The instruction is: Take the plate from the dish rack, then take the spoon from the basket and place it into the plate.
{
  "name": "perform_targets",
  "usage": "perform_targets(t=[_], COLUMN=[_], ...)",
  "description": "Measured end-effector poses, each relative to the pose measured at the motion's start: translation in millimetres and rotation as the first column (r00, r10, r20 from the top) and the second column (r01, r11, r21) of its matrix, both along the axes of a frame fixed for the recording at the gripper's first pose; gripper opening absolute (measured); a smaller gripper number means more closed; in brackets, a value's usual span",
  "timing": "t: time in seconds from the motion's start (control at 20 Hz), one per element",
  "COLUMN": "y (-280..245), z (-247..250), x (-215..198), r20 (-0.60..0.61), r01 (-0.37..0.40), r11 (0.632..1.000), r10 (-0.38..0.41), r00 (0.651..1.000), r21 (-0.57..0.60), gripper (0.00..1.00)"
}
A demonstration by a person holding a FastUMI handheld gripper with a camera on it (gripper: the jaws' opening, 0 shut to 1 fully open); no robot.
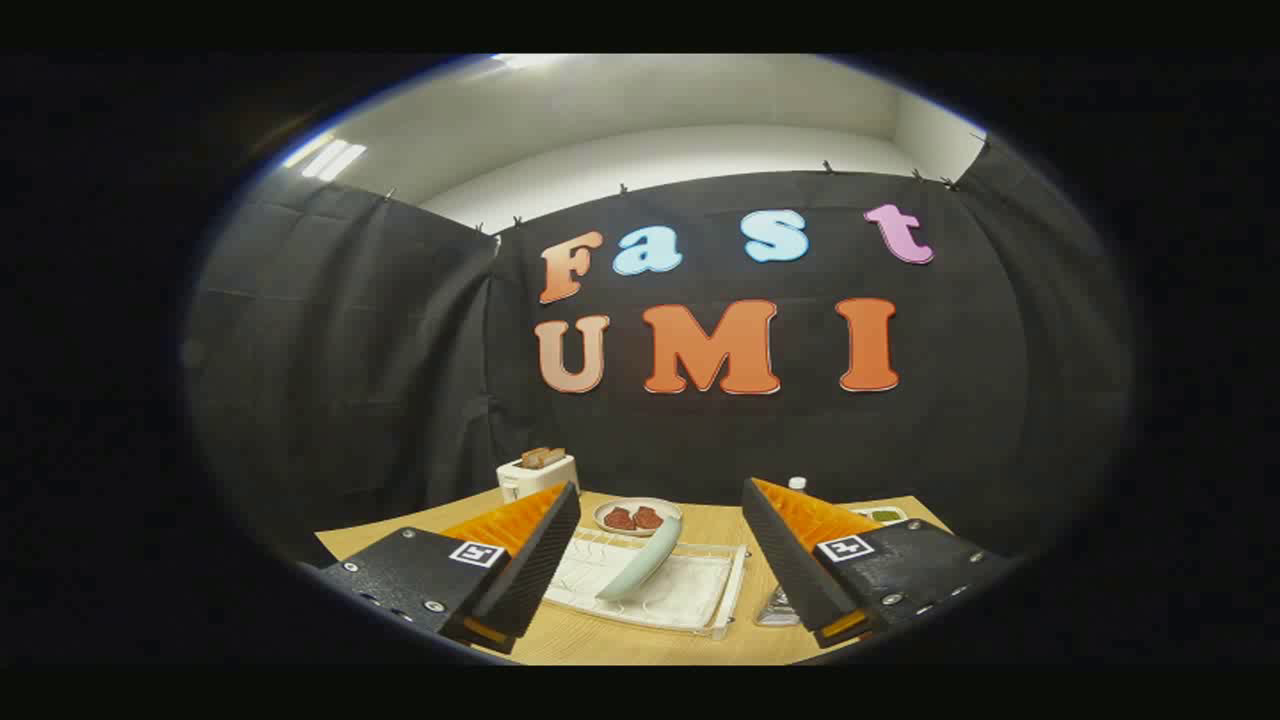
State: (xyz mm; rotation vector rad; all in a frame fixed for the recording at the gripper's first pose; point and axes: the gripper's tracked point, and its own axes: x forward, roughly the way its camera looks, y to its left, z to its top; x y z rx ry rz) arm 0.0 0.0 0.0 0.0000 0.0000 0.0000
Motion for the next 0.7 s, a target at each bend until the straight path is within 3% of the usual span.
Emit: perform_targets(t=[0.7], y=[-1.1], z=[-0.4], x=[9.2], r20=[-0.015], r01=[0.012], r11=[1.0], r10=[-0.012], r00=[1.0], r21=[-0.009], gripper=[0.98])
